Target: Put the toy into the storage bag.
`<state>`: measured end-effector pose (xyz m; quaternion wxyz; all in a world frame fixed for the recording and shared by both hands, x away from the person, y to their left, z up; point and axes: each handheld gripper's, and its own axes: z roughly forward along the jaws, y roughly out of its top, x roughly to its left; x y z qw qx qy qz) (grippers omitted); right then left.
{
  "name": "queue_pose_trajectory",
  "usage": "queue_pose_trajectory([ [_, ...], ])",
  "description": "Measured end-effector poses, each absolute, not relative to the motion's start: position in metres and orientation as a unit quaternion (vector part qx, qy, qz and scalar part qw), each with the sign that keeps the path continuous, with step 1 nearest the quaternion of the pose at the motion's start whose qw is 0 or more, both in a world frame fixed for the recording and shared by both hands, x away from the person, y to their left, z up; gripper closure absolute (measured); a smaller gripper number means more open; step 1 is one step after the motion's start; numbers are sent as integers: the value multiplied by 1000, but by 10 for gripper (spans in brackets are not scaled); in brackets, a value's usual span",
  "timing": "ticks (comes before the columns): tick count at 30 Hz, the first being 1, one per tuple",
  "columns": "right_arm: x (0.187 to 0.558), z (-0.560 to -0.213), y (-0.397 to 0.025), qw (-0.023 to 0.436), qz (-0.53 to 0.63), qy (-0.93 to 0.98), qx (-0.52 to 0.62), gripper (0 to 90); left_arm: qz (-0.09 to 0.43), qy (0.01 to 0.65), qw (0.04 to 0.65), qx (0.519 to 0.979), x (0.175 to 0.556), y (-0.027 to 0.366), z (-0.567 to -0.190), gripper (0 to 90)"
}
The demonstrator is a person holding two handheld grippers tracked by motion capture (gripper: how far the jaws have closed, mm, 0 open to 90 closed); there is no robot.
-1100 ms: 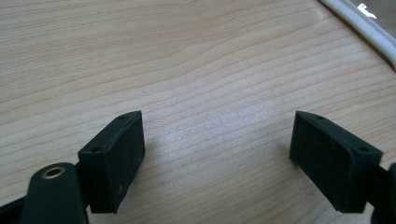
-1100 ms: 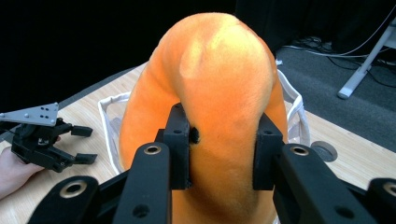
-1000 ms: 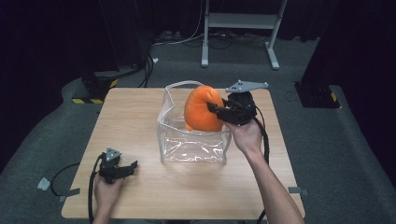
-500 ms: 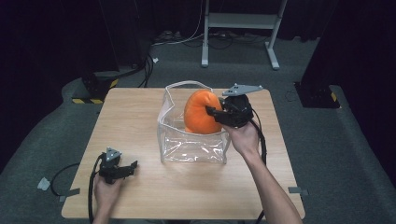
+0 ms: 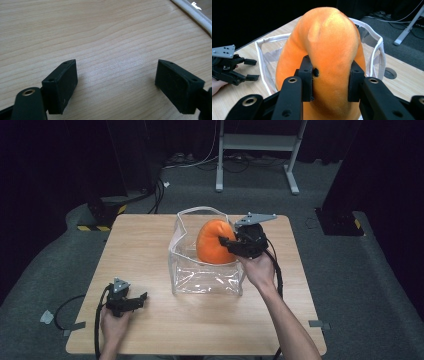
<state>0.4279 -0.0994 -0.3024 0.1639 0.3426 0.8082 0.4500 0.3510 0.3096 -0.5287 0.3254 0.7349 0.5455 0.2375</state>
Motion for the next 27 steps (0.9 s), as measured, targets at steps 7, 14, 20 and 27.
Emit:
queue_pose_trajectory([
  [7, 430, -308, -100, 160, 448, 808, 348, 654, 237, 546, 326, 735, 351, 310, -529, 182],
  [14, 433, -313, -99, 157, 442, 810, 351, 652, 237, 546, 326, 735, 351, 310, -529, 182],
  [20, 435, -316, -96, 161, 430, 816, 350, 644, 237, 545, 326, 735, 351, 310, -529, 182],
  [27, 437, -323, -93, 163, 421, 818, 355, 640, 237, 546, 326, 735, 351, 310, -529, 182],
])
